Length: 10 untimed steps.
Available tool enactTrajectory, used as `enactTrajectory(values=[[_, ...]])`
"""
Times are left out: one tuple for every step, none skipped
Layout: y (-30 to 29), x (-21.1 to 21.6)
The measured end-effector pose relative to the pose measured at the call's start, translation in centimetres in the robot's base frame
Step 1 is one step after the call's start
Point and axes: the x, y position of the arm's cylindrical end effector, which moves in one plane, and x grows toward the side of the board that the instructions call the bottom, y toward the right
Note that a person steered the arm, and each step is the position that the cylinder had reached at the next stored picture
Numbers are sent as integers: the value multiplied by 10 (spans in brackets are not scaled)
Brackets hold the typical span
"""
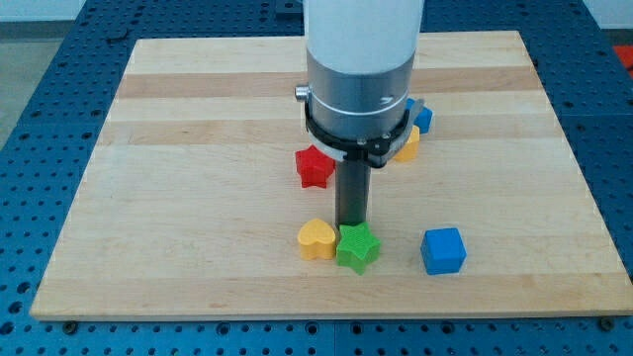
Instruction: Push yellow heart along with green star right a bit
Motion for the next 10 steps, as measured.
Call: enactTrajectory(values=[[0, -1], [1, -16], [-15, -22], [-51, -18], [-67, -3], [-64, 1], [-51, 1], [-33, -2], [-23, -5], [-23, -6]])
